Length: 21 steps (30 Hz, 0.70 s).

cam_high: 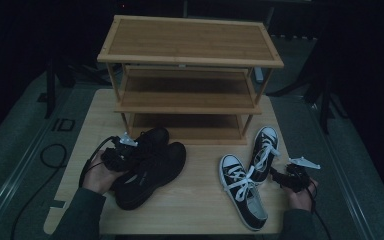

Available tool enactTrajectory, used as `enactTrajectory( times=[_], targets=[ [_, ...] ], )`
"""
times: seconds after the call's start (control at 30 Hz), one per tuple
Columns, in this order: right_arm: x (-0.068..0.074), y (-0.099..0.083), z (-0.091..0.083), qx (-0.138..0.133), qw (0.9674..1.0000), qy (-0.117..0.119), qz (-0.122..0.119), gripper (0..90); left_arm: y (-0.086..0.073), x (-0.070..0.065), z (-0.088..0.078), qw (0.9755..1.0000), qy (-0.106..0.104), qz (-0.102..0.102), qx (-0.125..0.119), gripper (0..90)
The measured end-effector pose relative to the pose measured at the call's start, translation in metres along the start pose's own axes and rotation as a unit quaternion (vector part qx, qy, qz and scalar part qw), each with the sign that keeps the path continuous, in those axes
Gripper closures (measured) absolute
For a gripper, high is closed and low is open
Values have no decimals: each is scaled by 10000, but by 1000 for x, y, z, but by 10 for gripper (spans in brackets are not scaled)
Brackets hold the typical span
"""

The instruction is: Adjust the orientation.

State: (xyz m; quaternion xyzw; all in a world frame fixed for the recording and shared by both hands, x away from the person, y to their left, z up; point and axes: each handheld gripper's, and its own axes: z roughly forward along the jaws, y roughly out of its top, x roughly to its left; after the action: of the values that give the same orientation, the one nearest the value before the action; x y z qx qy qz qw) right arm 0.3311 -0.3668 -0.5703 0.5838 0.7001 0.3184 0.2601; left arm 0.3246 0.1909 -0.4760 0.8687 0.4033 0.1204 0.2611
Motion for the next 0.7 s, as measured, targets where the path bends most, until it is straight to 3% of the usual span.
enactTrajectory(
  times=[0.7],
  targets=[
    [0, 0, 0, 1, 10000, -1, -1, 287, 25, -15, 2, 9996, -104, 107, -220, 839]
  ],
)
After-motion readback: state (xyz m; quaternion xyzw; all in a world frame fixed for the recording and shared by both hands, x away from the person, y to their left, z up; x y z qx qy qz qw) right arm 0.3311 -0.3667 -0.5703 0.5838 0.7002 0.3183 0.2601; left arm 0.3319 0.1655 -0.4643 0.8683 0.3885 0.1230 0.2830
